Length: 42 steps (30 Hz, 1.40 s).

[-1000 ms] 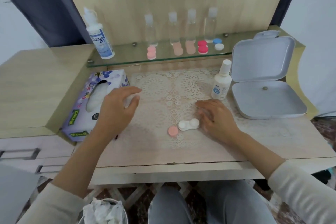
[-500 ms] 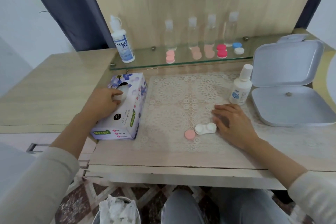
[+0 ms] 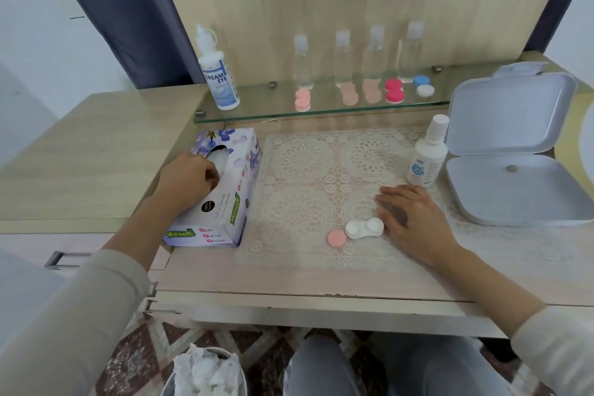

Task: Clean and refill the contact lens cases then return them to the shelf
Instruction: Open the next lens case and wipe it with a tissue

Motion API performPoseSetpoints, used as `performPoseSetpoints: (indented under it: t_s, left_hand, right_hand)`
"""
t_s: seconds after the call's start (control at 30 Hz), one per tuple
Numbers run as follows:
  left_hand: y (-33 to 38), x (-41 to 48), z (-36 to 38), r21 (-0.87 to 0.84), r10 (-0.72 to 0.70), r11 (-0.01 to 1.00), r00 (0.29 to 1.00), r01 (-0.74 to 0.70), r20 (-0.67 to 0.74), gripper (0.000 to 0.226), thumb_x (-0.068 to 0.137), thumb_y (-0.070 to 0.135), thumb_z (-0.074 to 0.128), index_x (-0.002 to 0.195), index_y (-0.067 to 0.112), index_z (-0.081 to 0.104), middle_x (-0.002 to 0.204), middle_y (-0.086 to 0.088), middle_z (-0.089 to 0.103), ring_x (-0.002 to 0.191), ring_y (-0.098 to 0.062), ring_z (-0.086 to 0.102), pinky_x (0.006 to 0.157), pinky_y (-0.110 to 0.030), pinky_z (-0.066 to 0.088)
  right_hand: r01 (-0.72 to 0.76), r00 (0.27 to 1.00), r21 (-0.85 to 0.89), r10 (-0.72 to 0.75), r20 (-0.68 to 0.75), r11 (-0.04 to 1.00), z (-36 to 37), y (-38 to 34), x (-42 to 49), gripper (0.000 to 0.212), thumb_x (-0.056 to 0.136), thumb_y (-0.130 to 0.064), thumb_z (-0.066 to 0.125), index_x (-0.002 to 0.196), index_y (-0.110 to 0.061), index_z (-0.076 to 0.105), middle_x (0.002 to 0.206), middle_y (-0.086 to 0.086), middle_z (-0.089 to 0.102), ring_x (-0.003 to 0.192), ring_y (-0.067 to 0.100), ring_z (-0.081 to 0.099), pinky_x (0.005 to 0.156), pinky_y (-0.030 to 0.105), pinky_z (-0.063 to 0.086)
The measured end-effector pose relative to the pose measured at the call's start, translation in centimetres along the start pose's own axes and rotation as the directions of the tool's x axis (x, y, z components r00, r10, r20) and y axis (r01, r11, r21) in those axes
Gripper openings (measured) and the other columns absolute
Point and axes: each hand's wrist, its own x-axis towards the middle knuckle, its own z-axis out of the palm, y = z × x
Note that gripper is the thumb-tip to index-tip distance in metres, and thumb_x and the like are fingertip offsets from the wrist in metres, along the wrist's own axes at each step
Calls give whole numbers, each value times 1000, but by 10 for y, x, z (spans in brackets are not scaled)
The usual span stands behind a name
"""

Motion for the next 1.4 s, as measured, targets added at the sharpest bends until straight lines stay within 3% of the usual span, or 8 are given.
performPoseSetpoints:
  t_s: [0.23,0.5,0.63,0.87,1.0,1.13,1.23,1.4]
  left_hand:
    - [-3,2,5,-81,-31,996,996,24,-84,19,82,13,53,75,7,69,82,-13,65,73,-32,56,60,-34,46]
    - [-4,-2,-20,-391,-110,918,912,-58,-394,7,77,5,63,82,3,67,88,-12,65,76,-21,55,70,-29,40]
    - [4,-4,-42,-390,-83,914,892,-109,-444,8,78,5,61,85,2,65,90,-11,65,80,-22,55,72,-29,39]
    - [11,-9,-18,-359,146,909,968,-214,-206,9,80,5,62,79,15,61,92,-5,69,76,-26,60,74,-34,46]
    - [13,-12,-7,-447,125,882,989,-147,-80,19,80,11,68,99,8,64,100,-1,64,87,-19,61,80,-25,45]
    - [15,-10,-11,-483,58,873,998,-68,-35,39,74,11,73,111,3,63,111,-4,58,84,-15,56,74,-9,38]
    - [15,-9,-8,-482,17,875,999,-35,-42,29,74,12,74,101,5,69,104,-2,61,73,-8,54,64,3,35]
    - [15,-10,-4,-521,-15,851,990,-63,-143,12,74,10,74,83,4,71,96,-6,67,70,3,53,66,2,34]
  right_hand:
    - [3,1000,3,-3,3,1000,0,1,0,26,85,-18,63,109,-11,67,119,-2,62,116,18,45,92,23,32]
    - [3,1000,-6,-3,5,1000,1,1,0,26,85,-20,62,110,-12,67,119,-3,62,116,18,45,92,23,32]
    - [5,1000,-11,-5,10,1000,0,1,0,26,85,-19,62,110,-11,67,119,-1,62,117,19,45,93,23,31]
    - [1,1000,-9,-1,18,1000,-2,-2,0,27,86,-19,61,111,-11,66,120,-1,61,117,18,44,93,24,31]
    - [-12,1000,-6,13,29,1000,-3,-2,0,27,87,-20,60,111,-11,66,121,-3,60,119,17,43,93,24,31]
    - [-16,999,-4,17,37,1000,-4,-3,-1,27,87,-21,60,112,-12,66,121,-2,61,118,17,43,94,23,30]
    - [-22,999,2,22,39,1000,-4,-4,-1,27,87,-21,60,112,-12,66,121,-3,60,118,17,43,94,22,30]
    - [-44,998,45,43,41,998,-9,-7,-1,32,89,-33,54,110,-11,67,119,-1,62,116,17,46,92,21,29]
